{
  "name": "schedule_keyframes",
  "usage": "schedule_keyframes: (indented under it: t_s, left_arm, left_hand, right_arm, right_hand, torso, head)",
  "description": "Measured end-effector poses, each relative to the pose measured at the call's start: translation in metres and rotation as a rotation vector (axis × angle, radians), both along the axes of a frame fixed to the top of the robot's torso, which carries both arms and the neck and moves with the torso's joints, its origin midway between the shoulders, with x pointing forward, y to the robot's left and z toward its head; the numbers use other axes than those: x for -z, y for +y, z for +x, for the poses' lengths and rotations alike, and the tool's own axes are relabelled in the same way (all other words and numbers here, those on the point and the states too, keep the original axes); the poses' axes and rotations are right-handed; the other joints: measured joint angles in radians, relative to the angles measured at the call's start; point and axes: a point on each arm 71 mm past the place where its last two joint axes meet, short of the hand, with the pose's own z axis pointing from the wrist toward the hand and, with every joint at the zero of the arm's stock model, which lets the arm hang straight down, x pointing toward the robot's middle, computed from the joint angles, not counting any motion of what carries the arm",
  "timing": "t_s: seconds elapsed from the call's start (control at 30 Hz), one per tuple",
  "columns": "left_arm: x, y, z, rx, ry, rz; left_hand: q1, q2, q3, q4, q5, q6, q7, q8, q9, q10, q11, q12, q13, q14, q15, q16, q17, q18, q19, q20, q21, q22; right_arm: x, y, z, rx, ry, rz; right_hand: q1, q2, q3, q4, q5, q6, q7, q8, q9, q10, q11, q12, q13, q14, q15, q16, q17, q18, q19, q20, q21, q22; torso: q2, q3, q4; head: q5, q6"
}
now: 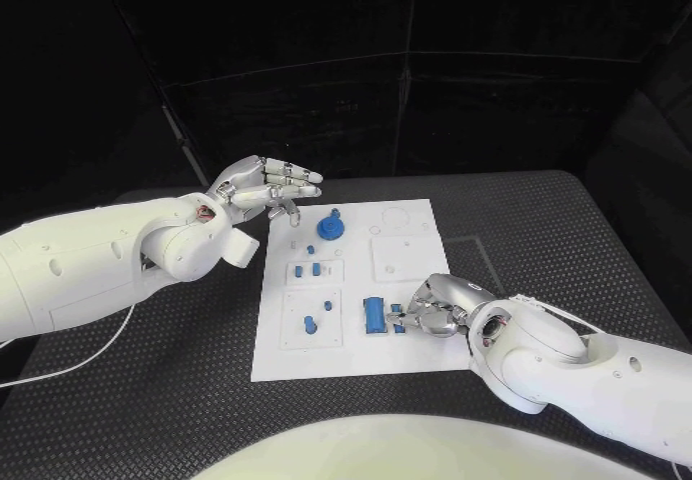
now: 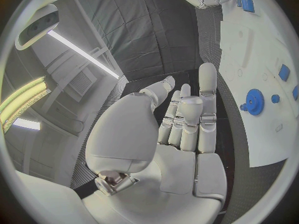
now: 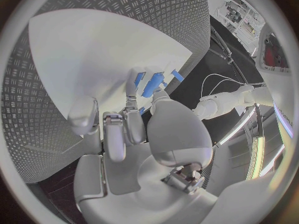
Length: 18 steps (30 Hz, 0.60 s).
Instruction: Assemble the parts on the task board
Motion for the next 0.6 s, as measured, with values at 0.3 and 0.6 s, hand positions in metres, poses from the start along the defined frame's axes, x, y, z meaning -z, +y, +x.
schedule_keyframes:
  t_s: [0.3,0.6]
  left_arm:
    - [0.000,0.000,0.000,0.000,0.001,0.001]
    - [0.002,0.004,0.004,-0.015,-0.004,0.003]
  left_hand:
    - [0.000,0.000,0.000,0.000,0.000,0.000,0.000,0.000,0.000,0.000,0.000,0.000,0.000,0.000,0.000,0.000,0.000,0.000,0.000,0.000,0.000,0.000]
    - [-0.019,0.006,-0.019,0.017,0.000,0.013,-0.013,0.033,0.006,-0.007,0.000,0.023,0.001,-0.061,0.002,-0.044,-0.096,0.000,-0.029,0.007,-0.022,-0.006]
  right_arm:
    - [0.002,-0.012,0.003,0.026,-0.013,-0.015]
    - [-0.008,-0.036,0.013,0.075,-0.065,0.113]
  right_hand:
    - [0.046,0.013,-0.012,-0.012,0.030,-0.008,0.004,-0.009,0.005,0.000,0.000,0.000,0.000,0.000,0.000,0.000,0.000,0.000,0.004,-0.004,0.000,-0.003]
    - [0.089,-0.017,-0.062,0.001,-0.035,-0.114,0.051,-0.068,-0.007,-0.148,0.039,-0.269,-0.137,-0.002,0.027,-0.133,-0.005,0.049,-0.178,0.027,-0.226,-0.355]
  torso:
    - [0.000,-0.0010,0.0000]
    - [-0.005,-0.0049,0.0012]
  head:
    - [-0.004,0.007]
    - [-0.019,0.033]
